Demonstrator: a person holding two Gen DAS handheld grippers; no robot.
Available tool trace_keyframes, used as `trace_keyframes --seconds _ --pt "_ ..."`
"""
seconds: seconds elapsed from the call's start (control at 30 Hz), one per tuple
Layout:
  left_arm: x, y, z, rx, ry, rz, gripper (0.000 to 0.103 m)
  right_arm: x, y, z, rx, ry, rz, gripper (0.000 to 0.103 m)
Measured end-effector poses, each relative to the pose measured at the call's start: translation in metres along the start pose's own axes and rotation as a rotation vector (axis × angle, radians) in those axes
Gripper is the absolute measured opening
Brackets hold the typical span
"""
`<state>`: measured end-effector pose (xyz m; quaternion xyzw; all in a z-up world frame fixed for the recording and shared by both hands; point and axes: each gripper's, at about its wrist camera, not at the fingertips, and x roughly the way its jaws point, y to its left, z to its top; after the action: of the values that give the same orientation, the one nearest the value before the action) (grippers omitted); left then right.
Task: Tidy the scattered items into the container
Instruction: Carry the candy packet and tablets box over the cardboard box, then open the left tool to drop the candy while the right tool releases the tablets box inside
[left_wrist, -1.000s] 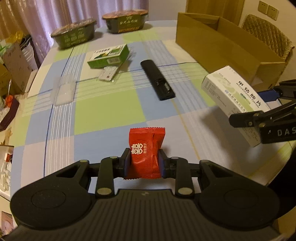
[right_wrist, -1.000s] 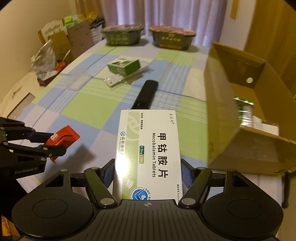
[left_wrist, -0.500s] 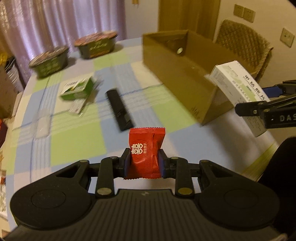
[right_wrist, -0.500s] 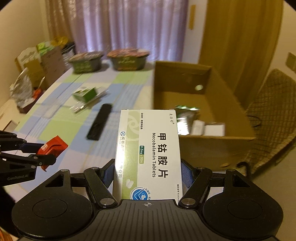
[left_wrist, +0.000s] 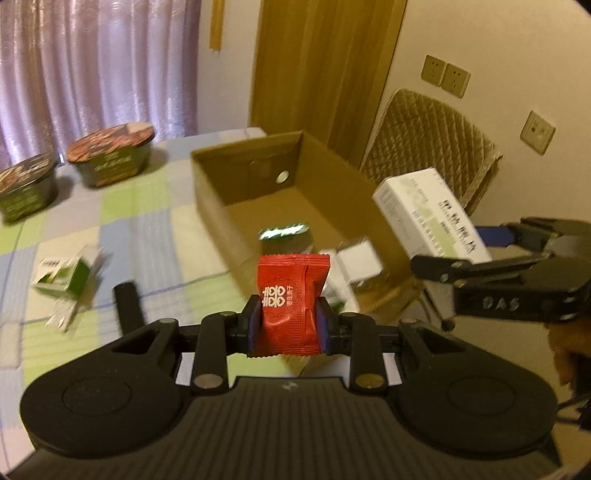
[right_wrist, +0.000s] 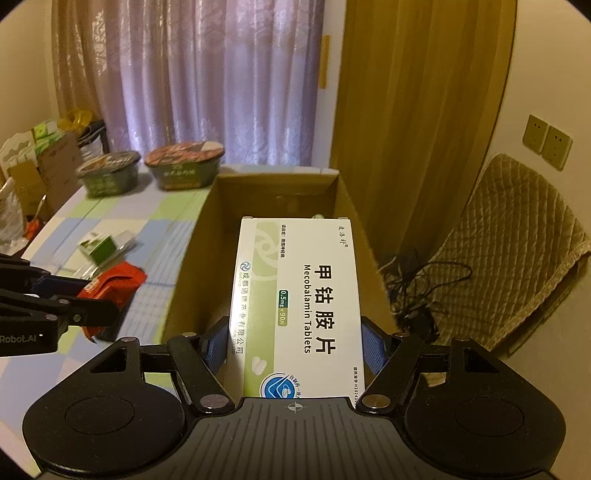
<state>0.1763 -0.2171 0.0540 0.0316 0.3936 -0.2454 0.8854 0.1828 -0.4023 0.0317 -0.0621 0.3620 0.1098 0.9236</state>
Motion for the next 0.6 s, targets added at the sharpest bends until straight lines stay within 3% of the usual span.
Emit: trace_keyframes --seconds 0.23,0.5,0.6 --pt "0.034 -0.012 0.028 -0.011 -0.004 -0.015 0.025 0.025 -0.022 0.015 0.008 0.003 -0.001 0.073" --pt "0.061 -0.011 0.034 -0.031 -0.013 -0.029 0.026 0.046 -0.031 0.019 0.011 0.017 0.002 0.073" --pt "0.065 -0.006 0.037 -0.052 -0.036 -0.006 0.061 0.052 -0.034 0.018 0.017 0.025 0.001 0.073"
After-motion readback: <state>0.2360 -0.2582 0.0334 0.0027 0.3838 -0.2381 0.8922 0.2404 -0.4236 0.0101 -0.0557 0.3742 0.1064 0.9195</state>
